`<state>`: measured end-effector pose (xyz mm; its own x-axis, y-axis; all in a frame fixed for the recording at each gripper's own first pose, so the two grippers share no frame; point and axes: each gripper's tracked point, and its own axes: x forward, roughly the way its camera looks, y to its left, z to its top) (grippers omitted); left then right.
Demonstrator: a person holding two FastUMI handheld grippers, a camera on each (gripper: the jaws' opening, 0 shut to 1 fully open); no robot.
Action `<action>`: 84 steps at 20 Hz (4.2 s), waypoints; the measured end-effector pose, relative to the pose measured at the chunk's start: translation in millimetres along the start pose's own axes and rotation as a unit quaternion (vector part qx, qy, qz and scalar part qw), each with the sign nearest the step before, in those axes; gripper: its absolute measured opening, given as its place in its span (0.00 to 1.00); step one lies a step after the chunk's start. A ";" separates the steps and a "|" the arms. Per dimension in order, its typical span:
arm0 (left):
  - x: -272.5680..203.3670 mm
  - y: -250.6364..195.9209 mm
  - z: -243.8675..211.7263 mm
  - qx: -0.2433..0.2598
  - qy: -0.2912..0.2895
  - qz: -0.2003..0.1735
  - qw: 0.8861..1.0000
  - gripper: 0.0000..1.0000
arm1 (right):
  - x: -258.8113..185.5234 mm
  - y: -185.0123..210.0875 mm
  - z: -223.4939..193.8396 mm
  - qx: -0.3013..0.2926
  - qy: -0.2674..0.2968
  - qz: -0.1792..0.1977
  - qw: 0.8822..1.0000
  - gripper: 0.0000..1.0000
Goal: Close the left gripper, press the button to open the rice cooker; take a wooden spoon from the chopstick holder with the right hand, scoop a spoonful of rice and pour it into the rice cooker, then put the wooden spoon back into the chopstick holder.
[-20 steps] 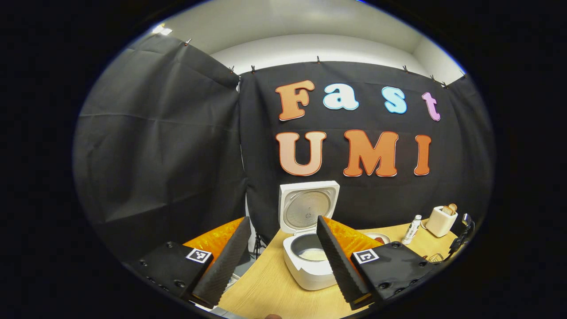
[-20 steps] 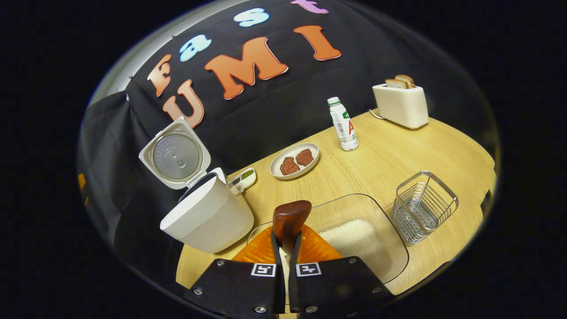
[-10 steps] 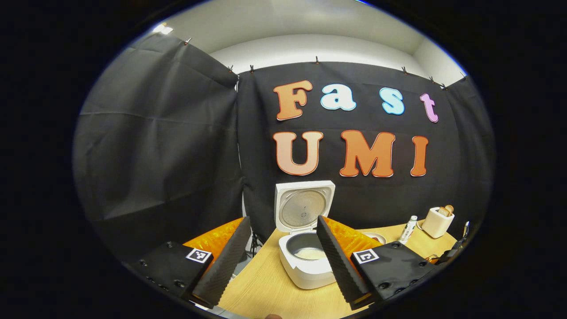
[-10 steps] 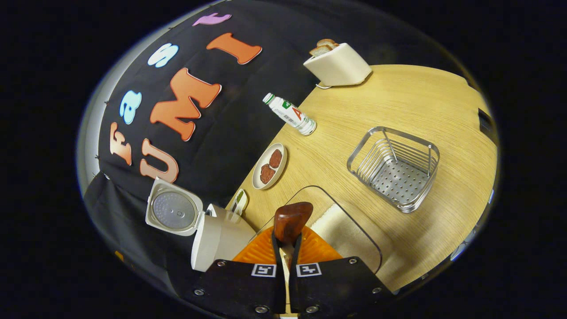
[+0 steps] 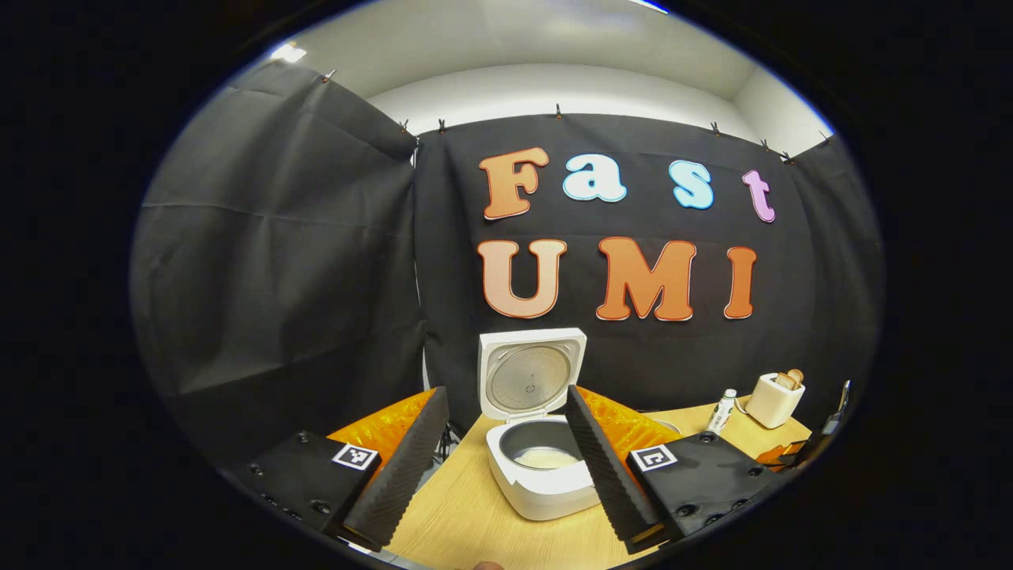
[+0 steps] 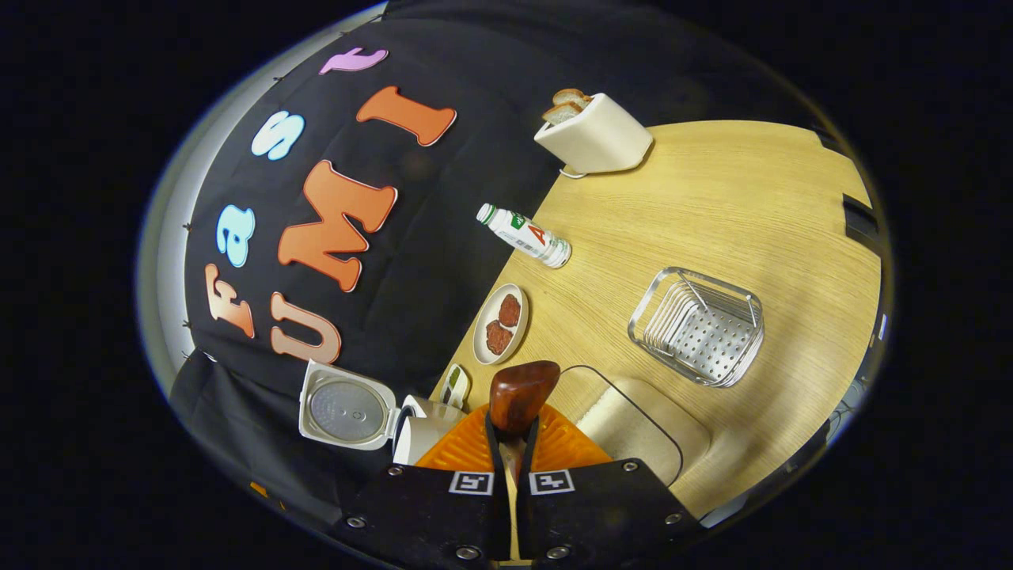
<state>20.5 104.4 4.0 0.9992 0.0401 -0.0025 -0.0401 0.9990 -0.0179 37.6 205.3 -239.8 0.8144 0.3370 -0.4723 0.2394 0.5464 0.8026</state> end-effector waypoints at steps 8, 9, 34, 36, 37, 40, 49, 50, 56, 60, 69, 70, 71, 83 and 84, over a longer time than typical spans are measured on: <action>5.8 2.2 6.0 0.005 -0.007 0.001 1.000 1.00 | -6.9 39.9 11.0 0.039 -0.006 0.022 0.999 0.02; 6.9 2.2 6.7 0.007 -0.007 0.001 1.000 1.00 | -6.0 48.1 11.3 0.040 -0.004 0.027 0.999 0.02; 26.3 -12.2 -14.3 -0.007 0.022 -0.042 0.999 1.00 | 105.7 273.6 -24.4 0.005 0.042 0.125 0.991 0.02; 26.5 -12.4 -16.4 -0.008 0.024 -0.046 0.999 1.00 | 118.5 290.0 -31.3 -0.008 0.039 0.129 0.991 0.02; 26.2 -13.1 -16.7 -0.009 0.026 -0.049 0.998 1.00 | 125.1 296.2 -34.5 -0.014 0.038 0.128 0.991 0.02; 26.2 -13.5 -20.3 -0.005 0.032 -0.052 0.998 1.00 | 141.0 317.5 -43.9 -0.053 0.035 0.134 0.989 0.02; 22.3 -5.9 -24.9 -0.018 0.039 -0.050 0.998 1.00 | 145.1 348.1 -52.2 -0.187 -0.011 0.145 0.972 0.02; 22.8 -6.9 -25.1 -0.019 0.040 -0.052 0.998 1.00 | 144.7 348.7 -54.0 -0.197 -0.012 0.146 0.969 0.02; 25.0 -4.0 -26.8 -0.018 0.040 -0.053 0.998 1.00 | 145.1 356.0 -61.1 -0.244 -0.027 0.152 0.957 0.02; 24.9 -2.5 -27.4 -0.018 0.040 -0.054 0.998 1.00 | 144.0 361.2 -66.4 -0.276 -0.040 0.159 0.947 0.02; 26.1 -1.2 -31.7 -0.019 0.044 -0.051 0.998 1.00 | 139.2 377.7 -75.2 -0.345 -0.065 0.181 0.919 0.02; 26.2 -1.6 -32.3 -0.018 0.044 -0.051 0.998 1.00 | 137.7 379.9 -75.9 -0.354 -0.069 0.184 0.914 0.02; 27.5 -1.2 -33.1 -0.017 0.045 -0.051 0.998 1.00 | 136.2 381.5 -77.6 -0.364 -0.071 0.189 0.909 0.02; 29.1 1.4 -37.2 -0.015 0.051 -0.049 0.997 1.00 | 124.0 392.3 -101.6 -0.459 -0.075 0.236 0.853 0.02; 29.7 1.6 -37.4 -0.015 0.051 -0.049 0.997 1.00 | 122.2 392.9 -104.8 -0.470 -0.075 0.240 0.846 0.02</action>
<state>50.1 106.6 -33.5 0.9930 -0.0605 -0.1013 0.0553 0.9971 -0.0532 175.8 541.5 -20.3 0.7739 0.6298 -0.0660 -0.6059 0.7668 0.2118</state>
